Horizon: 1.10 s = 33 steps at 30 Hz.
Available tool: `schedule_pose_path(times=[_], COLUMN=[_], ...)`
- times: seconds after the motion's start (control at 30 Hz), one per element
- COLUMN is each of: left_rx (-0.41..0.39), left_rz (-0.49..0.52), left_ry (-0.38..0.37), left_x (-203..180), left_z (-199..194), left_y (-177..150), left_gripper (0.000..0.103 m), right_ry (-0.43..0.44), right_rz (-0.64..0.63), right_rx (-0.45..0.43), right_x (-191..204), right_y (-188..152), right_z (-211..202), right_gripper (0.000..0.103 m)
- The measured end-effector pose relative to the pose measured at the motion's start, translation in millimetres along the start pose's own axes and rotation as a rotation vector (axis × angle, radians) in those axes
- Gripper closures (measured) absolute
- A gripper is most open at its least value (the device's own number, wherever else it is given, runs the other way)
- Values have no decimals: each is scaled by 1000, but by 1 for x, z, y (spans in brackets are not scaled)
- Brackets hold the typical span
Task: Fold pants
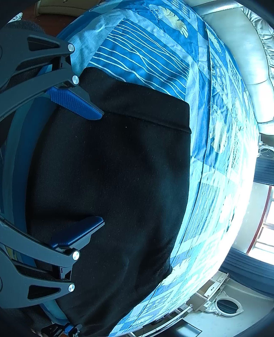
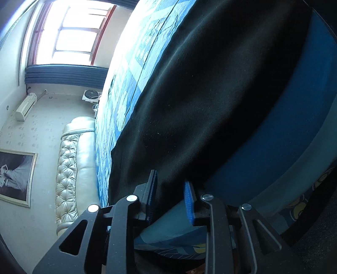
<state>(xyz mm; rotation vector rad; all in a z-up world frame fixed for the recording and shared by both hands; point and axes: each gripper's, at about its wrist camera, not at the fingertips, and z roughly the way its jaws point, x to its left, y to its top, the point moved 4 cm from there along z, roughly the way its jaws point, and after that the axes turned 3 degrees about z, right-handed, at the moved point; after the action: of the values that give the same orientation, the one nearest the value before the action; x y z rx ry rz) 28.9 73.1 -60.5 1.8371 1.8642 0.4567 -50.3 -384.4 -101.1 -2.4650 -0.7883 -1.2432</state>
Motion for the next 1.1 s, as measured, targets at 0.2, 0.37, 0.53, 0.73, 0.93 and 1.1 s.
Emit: schedule_pose_path(times=[0.2, 0.37, 0.53, 0.73, 0.93, 1.1], left_rx=[-2, -2, -3, -5, -7, -32], left_rz=[1, 1, 2, 1, -21, -24], left_ry=[-1, -1, 1, -2, -19, -16], left_x=[0, -1, -1, -1, 1, -1], left_z=[0, 0, -1, -3, -8, -16], left_y=[0, 0, 0, 1, 3, 5], left_gripper=[10, 10, 10, 10, 10, 10], right_ry=[20, 48, 51, -16, -275, -291], right_rz=[23, 18, -128, -317, -222, -175], right_rx=[18, 81, -22, -228, -328, -240], right_x=[-15, -12, 5, -2, -85, -125], right_y=[-4, -1, 38, 144, 241, 264], right_z=[-4, -13, -72, -180, -238, -219], right_gripper=[97, 86, 66, 43, 42, 42])
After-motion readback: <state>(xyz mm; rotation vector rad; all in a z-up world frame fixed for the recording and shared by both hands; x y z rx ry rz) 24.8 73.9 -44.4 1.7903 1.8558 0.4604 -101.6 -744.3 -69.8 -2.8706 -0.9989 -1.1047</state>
